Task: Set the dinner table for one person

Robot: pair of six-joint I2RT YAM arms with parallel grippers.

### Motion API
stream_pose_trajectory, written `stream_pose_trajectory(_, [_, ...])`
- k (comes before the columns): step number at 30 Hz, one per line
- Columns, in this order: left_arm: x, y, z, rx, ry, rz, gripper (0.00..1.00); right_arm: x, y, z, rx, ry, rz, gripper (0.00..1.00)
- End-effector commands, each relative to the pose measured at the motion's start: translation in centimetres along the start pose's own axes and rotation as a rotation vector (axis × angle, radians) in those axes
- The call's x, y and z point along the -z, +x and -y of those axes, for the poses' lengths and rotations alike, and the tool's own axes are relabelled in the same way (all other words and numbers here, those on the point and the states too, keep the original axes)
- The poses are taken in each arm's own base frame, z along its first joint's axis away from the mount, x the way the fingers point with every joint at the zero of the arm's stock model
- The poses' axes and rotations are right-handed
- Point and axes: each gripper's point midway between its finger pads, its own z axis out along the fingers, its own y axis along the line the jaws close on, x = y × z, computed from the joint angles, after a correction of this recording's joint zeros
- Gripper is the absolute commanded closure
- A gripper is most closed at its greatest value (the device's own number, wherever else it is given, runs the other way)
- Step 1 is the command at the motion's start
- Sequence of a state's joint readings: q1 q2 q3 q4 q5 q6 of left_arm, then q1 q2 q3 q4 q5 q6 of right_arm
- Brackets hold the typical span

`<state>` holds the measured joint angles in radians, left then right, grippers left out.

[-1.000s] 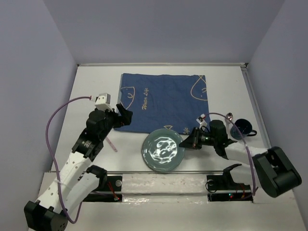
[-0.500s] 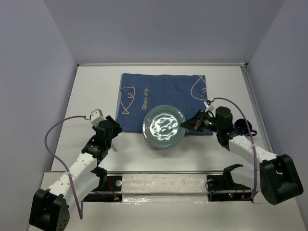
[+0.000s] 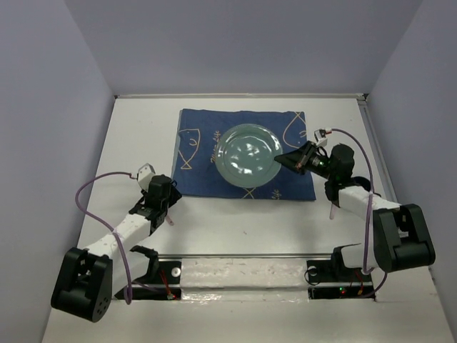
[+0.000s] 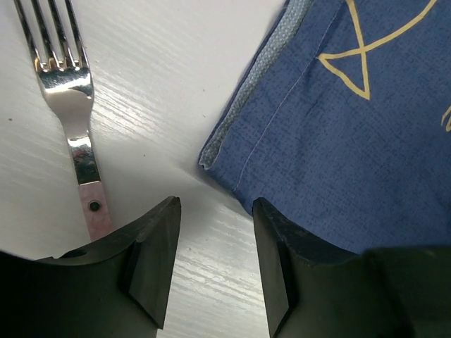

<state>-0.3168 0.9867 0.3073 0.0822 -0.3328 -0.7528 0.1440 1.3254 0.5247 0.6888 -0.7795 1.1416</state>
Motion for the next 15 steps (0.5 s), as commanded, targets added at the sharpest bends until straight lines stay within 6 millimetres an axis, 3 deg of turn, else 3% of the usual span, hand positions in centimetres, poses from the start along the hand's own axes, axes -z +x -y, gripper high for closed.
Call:
stream_pose_trajectory(1, [-1.0, -1.2, 1.8, 0.08, 0.061, 0.04, 0.46, 0.8, -3.0, -7.3, 0.139, -0.262, 0.046, 1.0])
stream_pose_trajectory(8, [-1.7, -2.1, 2.2, 0.142, 0.073, 0.092, 0.52, 0.6, -2.7, -6.6, 0.087, -0.311, 0.007, 1.0])
stream_pose_trajectory(15, [-1.9, -1.8, 2.1, 0.145, 0.074, 0.085, 0.85, 0.4, -3.1, -6.5, 0.132, -0.264, 0.017, 1.0])
